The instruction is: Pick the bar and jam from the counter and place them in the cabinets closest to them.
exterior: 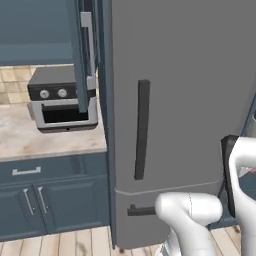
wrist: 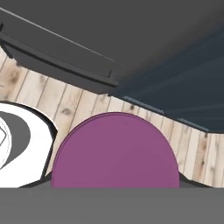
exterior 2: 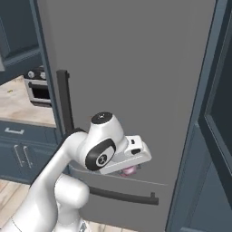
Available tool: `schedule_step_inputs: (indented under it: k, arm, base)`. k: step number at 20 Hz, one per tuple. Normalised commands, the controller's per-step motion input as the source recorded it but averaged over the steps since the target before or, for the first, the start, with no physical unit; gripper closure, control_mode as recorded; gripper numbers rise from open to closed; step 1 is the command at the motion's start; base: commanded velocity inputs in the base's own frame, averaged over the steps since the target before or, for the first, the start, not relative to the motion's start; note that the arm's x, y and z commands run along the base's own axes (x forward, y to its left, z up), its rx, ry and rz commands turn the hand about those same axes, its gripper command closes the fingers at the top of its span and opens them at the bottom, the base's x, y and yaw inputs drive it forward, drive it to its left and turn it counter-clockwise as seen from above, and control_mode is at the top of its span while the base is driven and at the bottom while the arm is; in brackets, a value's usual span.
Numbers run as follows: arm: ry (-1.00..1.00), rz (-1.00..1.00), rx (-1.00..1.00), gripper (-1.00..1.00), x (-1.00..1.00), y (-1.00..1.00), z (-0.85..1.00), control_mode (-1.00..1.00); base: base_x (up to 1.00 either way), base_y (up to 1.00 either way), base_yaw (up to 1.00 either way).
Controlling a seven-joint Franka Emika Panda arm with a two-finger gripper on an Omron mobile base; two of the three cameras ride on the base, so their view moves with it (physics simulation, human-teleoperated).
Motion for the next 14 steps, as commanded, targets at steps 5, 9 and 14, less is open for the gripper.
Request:
schedule_step_inputs:
  k: [5, 9, 14]
  arm:
    - [0.0, 0.0, 0.0, 1.0, 0.0, 0.0, 0.0, 1.0]
    - [0.0, 0.0, 0.0, 1.0, 0.0, 0.0, 0.0, 1.0]
    - [0.0, 0.0, 0.0, 1.0, 0.0, 0.0, 0.0, 1.0]
  base:
    - [-0.07, -0.07, 0.0]
    - [-0.35, -0.16, 0.0]
    - [-0.69, -0.33, 0.0]
